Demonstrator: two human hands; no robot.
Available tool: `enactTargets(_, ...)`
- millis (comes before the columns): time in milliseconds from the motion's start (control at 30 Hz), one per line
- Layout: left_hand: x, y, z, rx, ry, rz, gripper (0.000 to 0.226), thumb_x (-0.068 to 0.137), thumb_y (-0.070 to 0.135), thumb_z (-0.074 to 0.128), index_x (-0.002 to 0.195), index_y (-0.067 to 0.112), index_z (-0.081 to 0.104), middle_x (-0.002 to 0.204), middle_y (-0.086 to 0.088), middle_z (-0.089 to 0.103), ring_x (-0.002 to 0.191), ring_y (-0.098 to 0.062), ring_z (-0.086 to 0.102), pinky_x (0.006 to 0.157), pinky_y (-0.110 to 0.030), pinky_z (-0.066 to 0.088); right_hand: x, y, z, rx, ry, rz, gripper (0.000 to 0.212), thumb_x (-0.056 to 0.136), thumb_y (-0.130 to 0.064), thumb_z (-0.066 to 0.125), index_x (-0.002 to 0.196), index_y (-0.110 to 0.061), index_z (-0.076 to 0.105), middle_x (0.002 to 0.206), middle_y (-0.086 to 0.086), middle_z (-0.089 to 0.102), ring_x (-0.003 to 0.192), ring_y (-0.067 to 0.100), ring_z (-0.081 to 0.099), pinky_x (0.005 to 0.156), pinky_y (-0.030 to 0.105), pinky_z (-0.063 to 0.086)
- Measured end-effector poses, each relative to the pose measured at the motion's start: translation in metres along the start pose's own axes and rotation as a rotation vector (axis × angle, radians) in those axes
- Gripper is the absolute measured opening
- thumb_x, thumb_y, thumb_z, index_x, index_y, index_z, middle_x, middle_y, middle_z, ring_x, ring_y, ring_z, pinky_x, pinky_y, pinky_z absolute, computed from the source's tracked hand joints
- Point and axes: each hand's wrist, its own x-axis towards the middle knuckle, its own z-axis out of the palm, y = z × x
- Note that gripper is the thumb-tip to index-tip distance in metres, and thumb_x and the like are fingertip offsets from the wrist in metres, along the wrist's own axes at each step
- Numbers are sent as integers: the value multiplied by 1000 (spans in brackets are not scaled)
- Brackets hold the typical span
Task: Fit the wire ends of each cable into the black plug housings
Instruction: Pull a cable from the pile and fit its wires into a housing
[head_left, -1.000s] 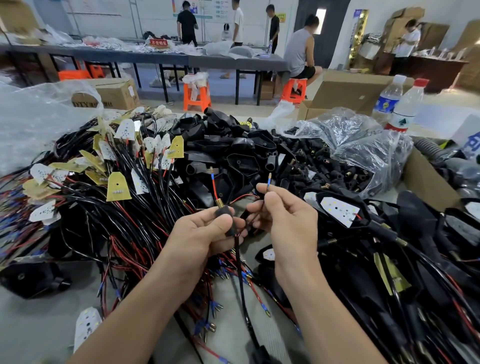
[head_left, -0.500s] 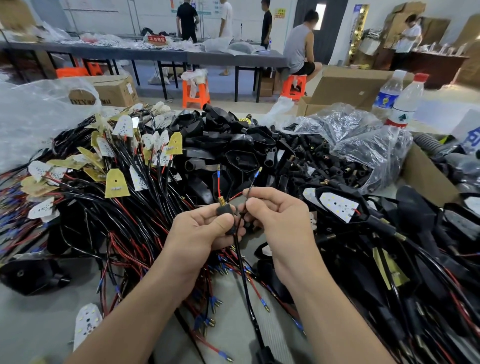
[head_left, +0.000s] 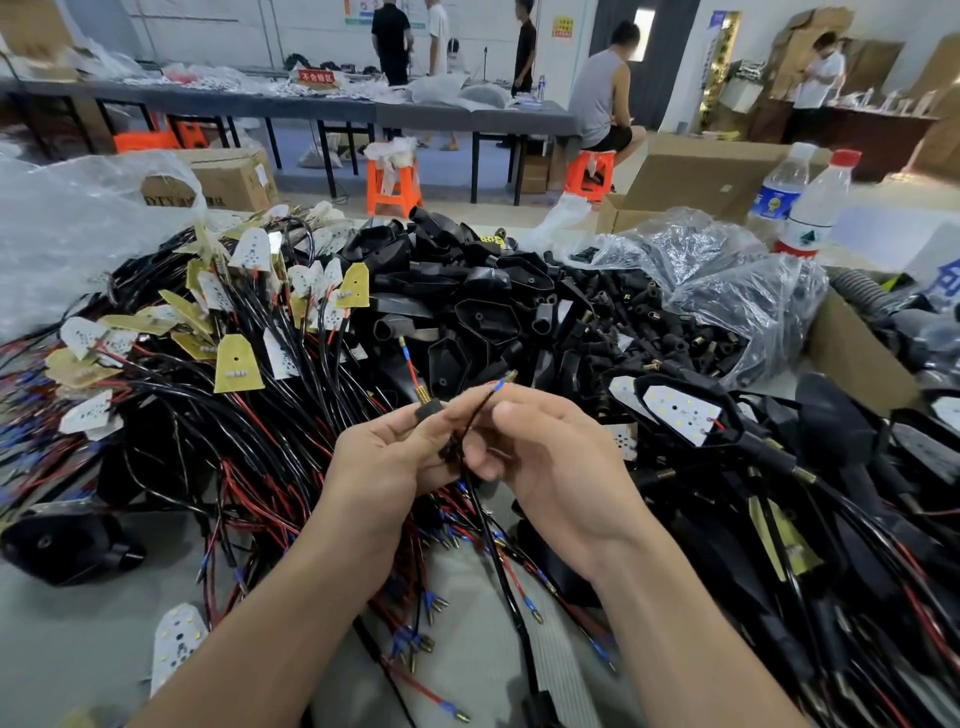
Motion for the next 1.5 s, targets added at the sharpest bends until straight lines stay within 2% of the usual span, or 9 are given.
enactTargets(100,1,-2,1,-7,48,-8,22,99,9,64,113,-4,74,83,-17,70,77,-29,70,84,-42,63,0,3,1,17,57,1,28,92,-22,55,82,-10,77,89,24,59,68,16,54,66,26,44)
enactTargets(233,0,-1,4,-34,117,-26,15,100,1,59,103,0,74,85,-15,77,74,-25,76,69,-26,62,2,5,0,-106,229,9,23,83,-23,65,65,-14,75,75,13,70,59,10,56,60,20,46)
enactTargets(333,1,-1,3,-34,169,-11,15,100,1,60,97,4,74,82,-11,78,75,-22,77,65,-22,60,2,8,-8,-341,313,-46,19,76,-17,68,59,-10,73,71,6,73,66,7,62,62,16,47)
enactTargets(500,3,0,4,-71,227,-12,15,99,2,61,95,8,74,81,-8,78,75,-19,77,63,-20,60,5,20,-12,-700,338,-61,22,69,-19,64,53,-5,61,74,-5,73,69,9,66,64,29,50)
enactTargets(633,2,0,4,-57,241,-7,15,100,4,62,95,9,75,83,-9,79,79,-22,79,62,-20,60,3,23,-10,-821,281,-20,22,73,-19,65,56,-7,58,74,1,72,65,17,63,61,32,49)
enactTargets(933,0,4,2,-26,242,24,13,98,6,65,97,12,76,88,-11,79,84,-25,79,65,-21,60,1,25,-3,-955,324,7,24,86,-26,70,65,-15,66,61,3,64,58,18,57,54,32,46)
enactTargets(1267,-1,3,6,-68,234,30,27,97,11,66,82,24,83,94,-11,80,90,-23,79,68,-20,60,0,32,9,-1010,388,-11,34,89,-26,65,60,-9,56,58,6,58,56,19,50,50,27,37)
enactTargets(1367,-2,1,7,-130,259,10,11,94,15,70,91,15,81,97,-13,80,93,-25,79,70,-23,61,0,33,10,-1078,396,-22,36,89,-30,63,59,-12,53,56,1,56,54,16,48,47,24,34)
enactTargets(1500,-3,0,8,-170,248,16,28,82,24,74,104,6,74,99,-14,80,93,-25,79,69,-22,61,-1,30,9,-1095,380,-58,34,89,-29,63,62,-10,54,64,0,59,62,18,51,50,22,36)
